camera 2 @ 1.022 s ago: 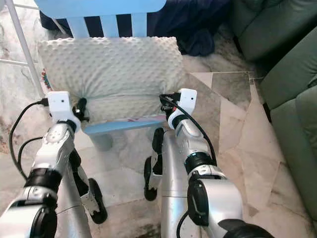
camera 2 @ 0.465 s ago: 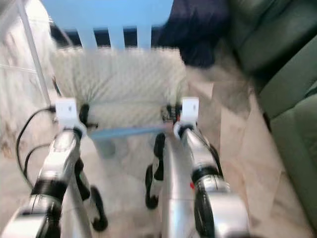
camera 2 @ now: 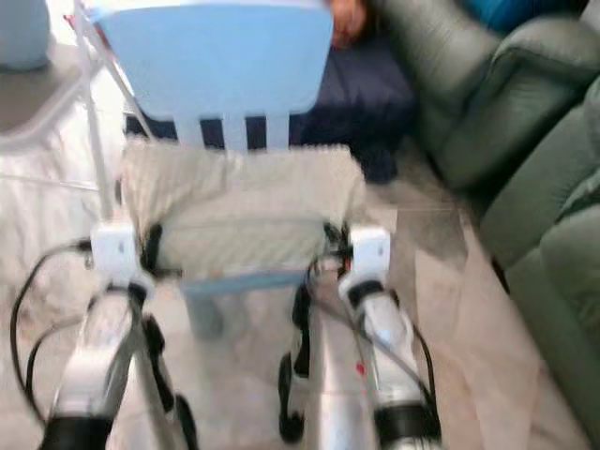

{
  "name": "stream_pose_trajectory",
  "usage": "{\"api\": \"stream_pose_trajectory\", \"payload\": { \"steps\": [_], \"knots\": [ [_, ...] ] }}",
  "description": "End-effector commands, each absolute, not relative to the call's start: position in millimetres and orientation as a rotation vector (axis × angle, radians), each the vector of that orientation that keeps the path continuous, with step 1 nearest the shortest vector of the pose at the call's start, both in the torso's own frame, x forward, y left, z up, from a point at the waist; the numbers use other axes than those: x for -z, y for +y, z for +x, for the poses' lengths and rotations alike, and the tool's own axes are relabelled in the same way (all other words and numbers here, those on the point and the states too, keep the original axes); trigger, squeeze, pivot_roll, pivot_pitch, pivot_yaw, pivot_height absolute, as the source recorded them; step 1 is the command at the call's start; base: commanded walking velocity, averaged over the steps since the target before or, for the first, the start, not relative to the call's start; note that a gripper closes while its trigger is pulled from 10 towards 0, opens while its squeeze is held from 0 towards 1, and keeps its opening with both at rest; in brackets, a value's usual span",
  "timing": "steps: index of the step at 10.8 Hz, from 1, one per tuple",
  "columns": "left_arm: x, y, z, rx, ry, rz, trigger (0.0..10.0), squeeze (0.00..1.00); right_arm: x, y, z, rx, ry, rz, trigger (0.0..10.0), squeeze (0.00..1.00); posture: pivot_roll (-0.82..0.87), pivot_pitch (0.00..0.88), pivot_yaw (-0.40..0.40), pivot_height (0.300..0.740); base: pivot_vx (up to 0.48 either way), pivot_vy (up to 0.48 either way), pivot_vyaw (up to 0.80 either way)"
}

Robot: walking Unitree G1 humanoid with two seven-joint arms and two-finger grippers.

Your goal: Move the pillow to the sofa

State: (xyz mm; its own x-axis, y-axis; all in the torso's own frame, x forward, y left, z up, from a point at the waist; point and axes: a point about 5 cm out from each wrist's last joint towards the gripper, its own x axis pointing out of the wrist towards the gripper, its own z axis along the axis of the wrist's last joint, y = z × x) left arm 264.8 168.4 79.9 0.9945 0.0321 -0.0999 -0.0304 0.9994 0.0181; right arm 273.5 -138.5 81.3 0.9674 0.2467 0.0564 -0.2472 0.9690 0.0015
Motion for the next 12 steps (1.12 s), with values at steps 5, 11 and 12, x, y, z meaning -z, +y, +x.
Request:
{"api": "stream_pose_trajectory", "payload": {
  "steps": [5, 11, 12],
  "knots": [
    [-82.3, 169.0, 254.7, 0.016, 0.153, -0.031, 10.0, 0.0, -99.0, -158.7, 252.1, -0.135, -0.056, 0.042, 10.0, 0.0, -0.03, 0.019, -0.042, 0.485, 0.0, 0.0, 0.0],
    [-87.2, 157.5, 259.5, 0.092, 0.148, -0.066, 10.0, 0.0, -110.5, -162.7, 256.2, -0.127, -0.045, 0.022, 10.0, 0.0, -0.07, 0.033, -0.036, 0.61, 0.0, 0.0, 0.0],
    [-87.5, 156.3, 260.7, 0.091, 0.146, -0.062, 10.0, 0.0, -111.5, -162.2, 256.6, -0.129, -0.044, 0.022, 10.0, 0.0, -0.08, 0.035, -0.039, 0.625, 0.0, 0.0, 0.0]
  ]
}}
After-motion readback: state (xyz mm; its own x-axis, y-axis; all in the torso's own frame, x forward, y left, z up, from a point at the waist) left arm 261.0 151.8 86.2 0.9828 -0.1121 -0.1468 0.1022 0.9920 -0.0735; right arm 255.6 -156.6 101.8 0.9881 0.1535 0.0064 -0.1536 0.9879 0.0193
